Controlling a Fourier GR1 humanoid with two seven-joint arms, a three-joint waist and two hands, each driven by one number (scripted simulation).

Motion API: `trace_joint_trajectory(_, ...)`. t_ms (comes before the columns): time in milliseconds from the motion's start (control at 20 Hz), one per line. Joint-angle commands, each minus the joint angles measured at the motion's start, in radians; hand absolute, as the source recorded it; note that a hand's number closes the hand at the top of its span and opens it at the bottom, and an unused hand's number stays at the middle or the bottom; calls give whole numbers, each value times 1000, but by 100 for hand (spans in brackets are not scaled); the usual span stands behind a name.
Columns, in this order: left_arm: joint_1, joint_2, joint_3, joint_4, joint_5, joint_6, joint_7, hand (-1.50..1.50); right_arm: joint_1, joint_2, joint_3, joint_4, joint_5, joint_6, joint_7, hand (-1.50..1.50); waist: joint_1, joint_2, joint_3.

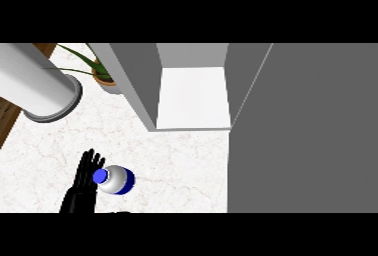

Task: Pick up the bottled water, place it into the cabinet and close the cabinet

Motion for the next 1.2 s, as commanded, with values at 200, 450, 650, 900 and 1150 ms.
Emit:
trace_joint_trajectory(200, -112, 47, 94, 257, 14, -27, -151, -150, 120, -7, -66, -170, -124, 40, -11, -150, -4, 0, -1)
trace_joint_trajectory(450, -199, 11, 89, 384, -7, -6, -208, -150, 143, 15, -60, -182, -79, 53, -29, -150, -7, 0, -1)
trace_joint_trajectory(650, -231, 38, 113, 427, 59, -112, -197, -150, 145, 8, -80, -161, -91, 74, -48, -150, 0, -1, 0)
trace_joint_trajectory(900, -275, 9, 102, 525, 65, -181, -271, -150, 84, -2, -116, -139, -124, 49, -5, -150, 10, 3, 0)
trace_joint_trajectory(1150, -332, -5, 123, 618, 79, -212, -344, 150, 96, 3, -133, -121, -115, 82, -36, -150, 6, 2, 0)
